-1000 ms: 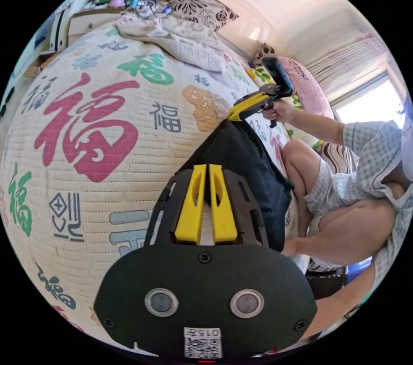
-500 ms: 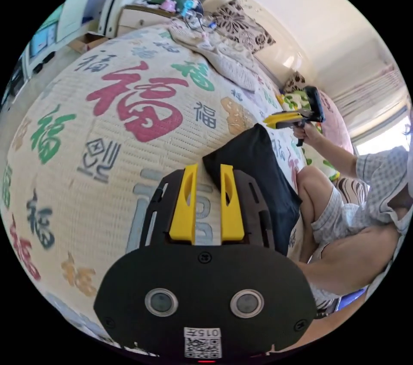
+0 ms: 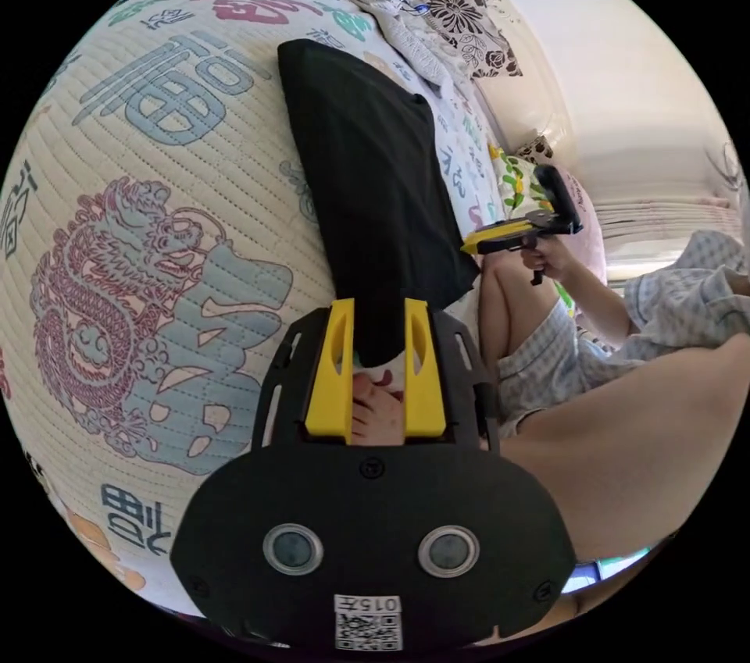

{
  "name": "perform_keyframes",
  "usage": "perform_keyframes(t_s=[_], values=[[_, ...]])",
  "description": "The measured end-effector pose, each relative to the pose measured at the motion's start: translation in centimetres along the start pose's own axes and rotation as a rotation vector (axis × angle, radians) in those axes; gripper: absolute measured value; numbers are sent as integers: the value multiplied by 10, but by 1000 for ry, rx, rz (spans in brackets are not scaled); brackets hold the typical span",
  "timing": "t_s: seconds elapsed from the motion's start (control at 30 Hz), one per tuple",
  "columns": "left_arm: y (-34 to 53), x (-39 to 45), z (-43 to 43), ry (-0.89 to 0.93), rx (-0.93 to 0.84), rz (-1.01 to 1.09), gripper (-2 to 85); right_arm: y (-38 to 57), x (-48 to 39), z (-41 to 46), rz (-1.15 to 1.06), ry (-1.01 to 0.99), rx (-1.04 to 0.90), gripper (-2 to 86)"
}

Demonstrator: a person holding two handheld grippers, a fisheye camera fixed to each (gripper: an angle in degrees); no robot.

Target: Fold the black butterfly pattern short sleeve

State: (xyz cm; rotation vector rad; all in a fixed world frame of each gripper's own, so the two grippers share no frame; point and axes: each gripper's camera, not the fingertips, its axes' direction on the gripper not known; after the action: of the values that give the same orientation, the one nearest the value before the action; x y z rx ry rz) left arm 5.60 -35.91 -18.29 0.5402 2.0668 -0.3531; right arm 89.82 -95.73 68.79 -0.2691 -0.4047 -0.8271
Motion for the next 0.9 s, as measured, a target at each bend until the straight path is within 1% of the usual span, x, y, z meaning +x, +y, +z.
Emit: perform_keyframes(t_s=[0.03,0.1,0.27,0.3,0.4,0.43,0.5,0.57,0.63,0.7,0.8,0.87,0.9], values=[[-2,-2,-2,-6,3,8,66,1,3,0,-15,-94,-3,11],[-4,-7,-10,31,13,14,40,5,5,-4,-19,-153,11,6],[2,-25,-44,75,86,0,29,22,12,-5,-4,-200,32,8],[3,-30,-46,91,86,-10,36,24,17,0,16,-200,32,14],[2,-35,-41,60,42,-25,67,22,22,12,33,-130,48,51],[2,-34,-42,68,60,-25,80,21,24,16,45,-104,52,76],[2,-33,-44,80,82,-31,90,18,25,20,44,-123,55,83],[1,-32,-41,55,84,-35,86,16,26,24,43,-91,52,66],[-4,-34,-27,12,-13,-32,44,17,28,24,11,2,43,32],[-2,-35,-25,-43,-23,-12,33,19,32,23,6,-6,31,22],[0,-44,-31,-19,-21,-29,42,21,39,21,-21,-8,18,25],[0,-54,-40,35,-22,-42,62,22,45,14,-77,-55,14,33],[0,-61,-53,88,22,-38,73,23,51,0,-128,-86,63,42]])
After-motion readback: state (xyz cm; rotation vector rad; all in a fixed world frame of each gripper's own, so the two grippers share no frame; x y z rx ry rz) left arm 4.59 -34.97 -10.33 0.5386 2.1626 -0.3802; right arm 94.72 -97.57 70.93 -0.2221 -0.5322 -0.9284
